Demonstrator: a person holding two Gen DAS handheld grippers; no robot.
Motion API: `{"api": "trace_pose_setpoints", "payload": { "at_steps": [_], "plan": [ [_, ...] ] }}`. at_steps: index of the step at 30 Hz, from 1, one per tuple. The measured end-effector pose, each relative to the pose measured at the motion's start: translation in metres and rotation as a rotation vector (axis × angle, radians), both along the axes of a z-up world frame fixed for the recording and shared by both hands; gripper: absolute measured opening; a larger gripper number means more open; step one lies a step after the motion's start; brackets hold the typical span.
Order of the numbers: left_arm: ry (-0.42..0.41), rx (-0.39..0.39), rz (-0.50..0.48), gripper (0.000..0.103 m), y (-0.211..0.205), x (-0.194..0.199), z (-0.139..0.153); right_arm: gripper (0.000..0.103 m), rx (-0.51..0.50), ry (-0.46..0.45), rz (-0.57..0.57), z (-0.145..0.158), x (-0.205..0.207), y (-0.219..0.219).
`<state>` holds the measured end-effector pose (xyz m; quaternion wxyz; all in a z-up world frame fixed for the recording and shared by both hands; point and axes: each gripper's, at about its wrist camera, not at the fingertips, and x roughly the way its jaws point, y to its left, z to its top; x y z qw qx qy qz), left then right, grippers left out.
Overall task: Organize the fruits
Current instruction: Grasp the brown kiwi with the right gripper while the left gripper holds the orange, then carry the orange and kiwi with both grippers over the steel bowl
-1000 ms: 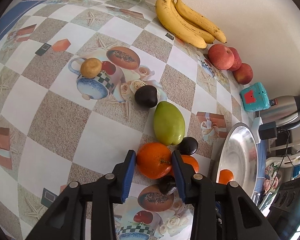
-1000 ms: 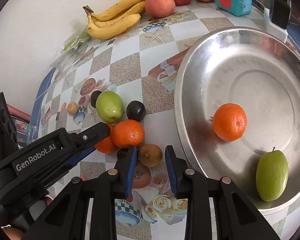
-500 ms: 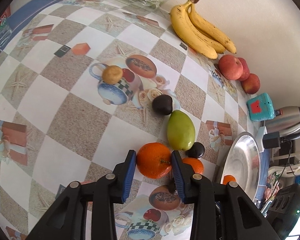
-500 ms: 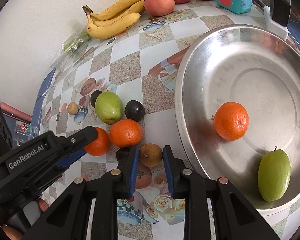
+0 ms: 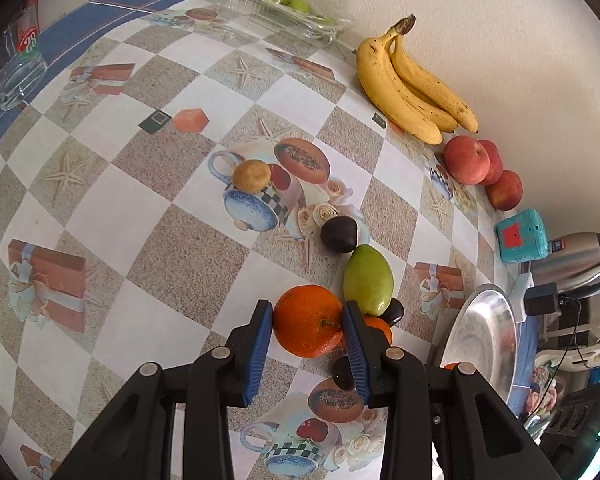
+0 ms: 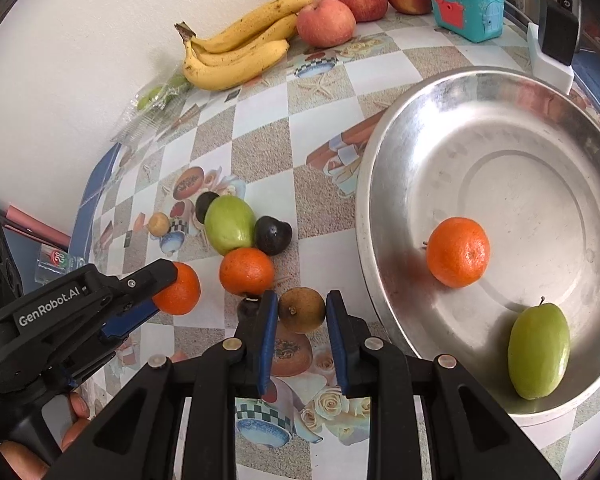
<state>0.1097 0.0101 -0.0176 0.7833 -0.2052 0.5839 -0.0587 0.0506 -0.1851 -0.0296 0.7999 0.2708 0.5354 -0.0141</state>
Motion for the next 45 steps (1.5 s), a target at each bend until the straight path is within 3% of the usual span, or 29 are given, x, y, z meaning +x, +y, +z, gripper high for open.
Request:
{"api": "trace_pose_setpoints", "payload": {
  "at_steps": [10, 19, 33, 45],
  "plan": [
    [-0.052, -0.004, 0.016, 0.038, 0.007, -0.001, 0.020, 0.026, -0.026, -0.101, -0.023, 0.038, -0.009, -0.008],
    [-0.080, 0.016, -0.020, 0.038, -0.008, -0.007, 0.030, 0.026, -0.029, -0.086, -0.093, 0.034, -0.013, -0.033],
    [-0.106, 0.055, -0.208, 0.038, -0.078, -0.026, 0.034, 0.026, -0.130, -0.026, -0.315, 0.035, -0.042, -0.113],
    [-0.138, 0.075, -0.393, 0.038, -0.145, -0.053, 0.034, 0.026, -0.178, -0.051, -0.357, 0.050, -0.059, -0.136]
  ]
}}
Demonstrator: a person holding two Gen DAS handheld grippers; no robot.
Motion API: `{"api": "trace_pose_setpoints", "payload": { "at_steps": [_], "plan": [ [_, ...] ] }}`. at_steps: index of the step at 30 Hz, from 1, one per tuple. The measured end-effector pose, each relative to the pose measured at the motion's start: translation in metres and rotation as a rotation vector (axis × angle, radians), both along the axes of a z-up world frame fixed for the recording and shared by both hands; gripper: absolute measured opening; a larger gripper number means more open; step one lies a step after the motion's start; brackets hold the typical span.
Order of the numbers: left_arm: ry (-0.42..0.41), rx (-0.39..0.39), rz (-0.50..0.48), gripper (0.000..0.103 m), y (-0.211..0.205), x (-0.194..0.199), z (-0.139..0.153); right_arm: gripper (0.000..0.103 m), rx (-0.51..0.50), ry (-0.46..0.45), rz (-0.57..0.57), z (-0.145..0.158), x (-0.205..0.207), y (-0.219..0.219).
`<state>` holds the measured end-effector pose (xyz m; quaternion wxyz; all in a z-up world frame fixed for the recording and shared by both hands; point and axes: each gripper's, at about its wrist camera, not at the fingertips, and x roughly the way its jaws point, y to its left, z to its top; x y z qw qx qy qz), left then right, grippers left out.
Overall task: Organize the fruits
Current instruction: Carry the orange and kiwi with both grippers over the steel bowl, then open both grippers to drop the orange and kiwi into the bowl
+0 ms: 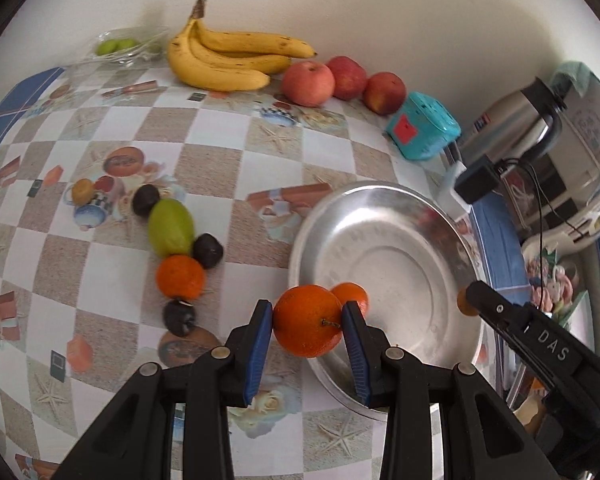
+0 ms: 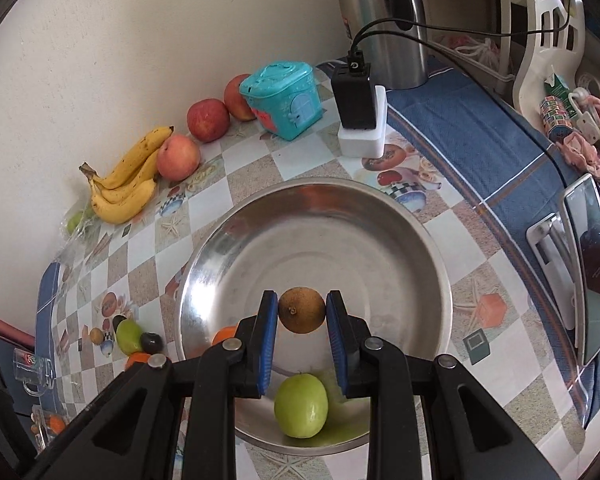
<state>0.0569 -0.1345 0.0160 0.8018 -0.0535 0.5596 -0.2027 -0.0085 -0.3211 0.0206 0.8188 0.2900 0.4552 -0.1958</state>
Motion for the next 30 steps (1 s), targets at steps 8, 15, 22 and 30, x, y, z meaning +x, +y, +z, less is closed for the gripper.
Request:
{"api": "trace_pose_setpoints", "payload": {
  "at_steps": [8, 15, 22, 30],
  "plan": [
    [-0.005, 0.019, -0.049, 0.039, -0.021, -0.011, -0.003, 0.026, 0.011, -0.008, -0.021, 0.002, -0.008, -0.012],
    [0.005, 0.044, -0.077, 0.039, -0.032, -0.014, -0.014, 0.026, 0.036, 0.011, -0.026, -0.007, -0.008, -0.017],
    [0.023, 0.060, -0.101, 0.039, -0.039, -0.017, -0.021, 0.026, 0.068, 0.069, -0.021, -0.025, -0.005, -0.017],
    [0.039, 0.076, -0.125, 0.039, -0.046, -0.020, -0.026, 0.026, 0.084, 0.124, -0.022, -0.041, -0.005, -0.017]
  ]
}}
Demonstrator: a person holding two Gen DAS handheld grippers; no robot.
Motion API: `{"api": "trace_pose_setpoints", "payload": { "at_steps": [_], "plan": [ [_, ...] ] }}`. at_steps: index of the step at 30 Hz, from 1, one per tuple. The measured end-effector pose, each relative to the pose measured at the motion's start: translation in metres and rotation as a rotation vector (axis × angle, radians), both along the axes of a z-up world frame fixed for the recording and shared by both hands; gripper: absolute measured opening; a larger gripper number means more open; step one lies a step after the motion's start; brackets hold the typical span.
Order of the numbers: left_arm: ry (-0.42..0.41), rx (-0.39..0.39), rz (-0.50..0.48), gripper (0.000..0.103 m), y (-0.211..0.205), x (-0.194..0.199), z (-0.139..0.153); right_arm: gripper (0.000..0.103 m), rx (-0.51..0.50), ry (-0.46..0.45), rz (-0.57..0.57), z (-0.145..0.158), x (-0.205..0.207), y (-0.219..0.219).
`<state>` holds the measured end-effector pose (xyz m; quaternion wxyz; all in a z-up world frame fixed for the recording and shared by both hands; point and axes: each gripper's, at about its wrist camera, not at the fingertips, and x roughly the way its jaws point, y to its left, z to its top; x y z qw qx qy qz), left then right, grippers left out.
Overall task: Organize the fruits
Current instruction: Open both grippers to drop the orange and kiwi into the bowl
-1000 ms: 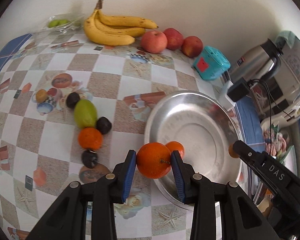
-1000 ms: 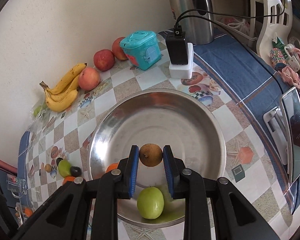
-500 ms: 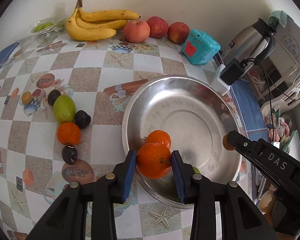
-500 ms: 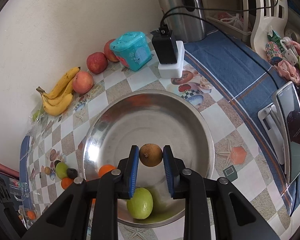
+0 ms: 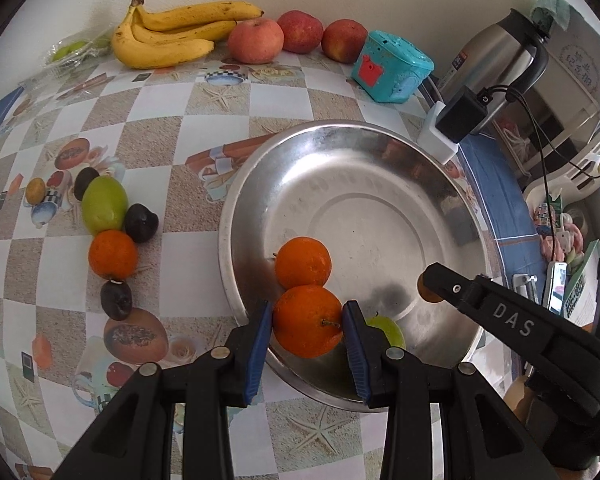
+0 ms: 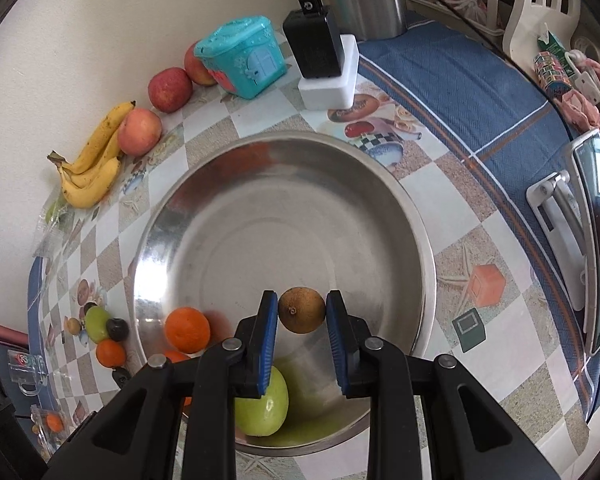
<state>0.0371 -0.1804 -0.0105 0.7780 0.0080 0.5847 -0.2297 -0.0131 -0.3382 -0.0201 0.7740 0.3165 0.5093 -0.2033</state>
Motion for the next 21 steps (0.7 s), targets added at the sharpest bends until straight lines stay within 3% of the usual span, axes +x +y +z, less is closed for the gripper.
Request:
{"api": "trace_pose_setpoints", "payload": {
  "at_steps": [13, 17, 21],
  "plan": [
    [0.020, 0.001, -0.014, 0.041, -0.0029, -0.0003, -0.0047, 0.027, 0.009, 0.039, -0.009, -0.0094, 0.0005, -0.0014],
    [0.018, -0.005, -0.017, 0.048, -0.0042, -0.0011, -0.0030, 0.041, 0.007, 0.036, -0.012, -0.0090, 0.0015, -0.0017],
    [0.003, -0.014, -0.020, 0.050, -0.0040, -0.0016, 0.0028, 0.042, -0.002, 0.023, -0.013, -0.0037, 0.0011, -0.0020]
  ]
}}
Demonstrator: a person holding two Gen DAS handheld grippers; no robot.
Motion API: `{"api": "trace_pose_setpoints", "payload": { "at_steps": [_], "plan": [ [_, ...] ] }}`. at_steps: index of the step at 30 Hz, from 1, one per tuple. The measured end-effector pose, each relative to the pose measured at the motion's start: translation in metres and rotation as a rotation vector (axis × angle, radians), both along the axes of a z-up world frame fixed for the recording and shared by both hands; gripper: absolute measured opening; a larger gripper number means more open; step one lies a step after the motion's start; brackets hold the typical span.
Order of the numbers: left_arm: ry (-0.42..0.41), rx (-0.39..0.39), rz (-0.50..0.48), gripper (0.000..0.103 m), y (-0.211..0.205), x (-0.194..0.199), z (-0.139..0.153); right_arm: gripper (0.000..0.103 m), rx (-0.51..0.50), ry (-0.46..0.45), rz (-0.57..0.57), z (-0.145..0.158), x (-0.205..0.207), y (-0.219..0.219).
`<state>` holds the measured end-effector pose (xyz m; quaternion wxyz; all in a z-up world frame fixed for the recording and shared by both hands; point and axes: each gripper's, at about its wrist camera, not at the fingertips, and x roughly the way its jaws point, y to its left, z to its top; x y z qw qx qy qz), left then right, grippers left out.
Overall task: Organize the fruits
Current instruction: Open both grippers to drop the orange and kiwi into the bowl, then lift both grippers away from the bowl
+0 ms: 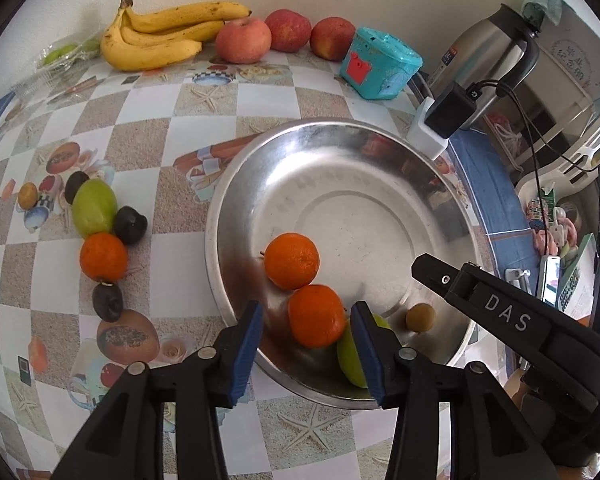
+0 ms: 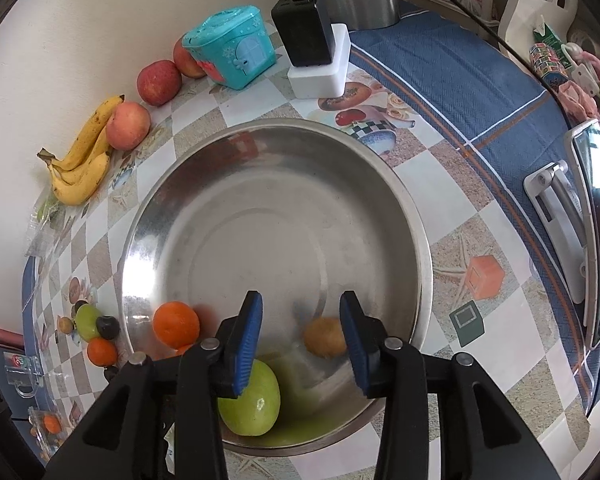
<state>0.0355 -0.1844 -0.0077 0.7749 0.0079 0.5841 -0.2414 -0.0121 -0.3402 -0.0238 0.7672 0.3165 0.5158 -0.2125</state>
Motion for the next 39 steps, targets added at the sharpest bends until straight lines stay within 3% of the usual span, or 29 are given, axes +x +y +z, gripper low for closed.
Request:
{"api": "trace_pose_setpoints", "payload": {
  "at_steps": [7, 16, 27, 39],
  "plan": [
    [0.005, -0.007, 0.060, 0.051, 0.014, 0.009, 0.003, 0.042, -0.019, -0.020, -0.009, 0.009, -0.003, -0.002],
    [0.033, -0.001, 0.236, 0.051, 0.059, 0.031, 0.001, 0.041, -0.025, -0.004, 0.005, 0.006, -0.001, 0.003],
    [0.006, 0.004, 0.388, 0.051, 0.112, 0.051, 0.008, 0.041, -0.051, -0.024, 0.086, 0.018, 0.009, 0.032],
    [-0.029, 0.010, 0.463, 0.051, 0.146, 0.058, 0.018, 0.041, -0.094, -0.066, 0.150, 0.038, 0.014, 0.059]
  ]
}}
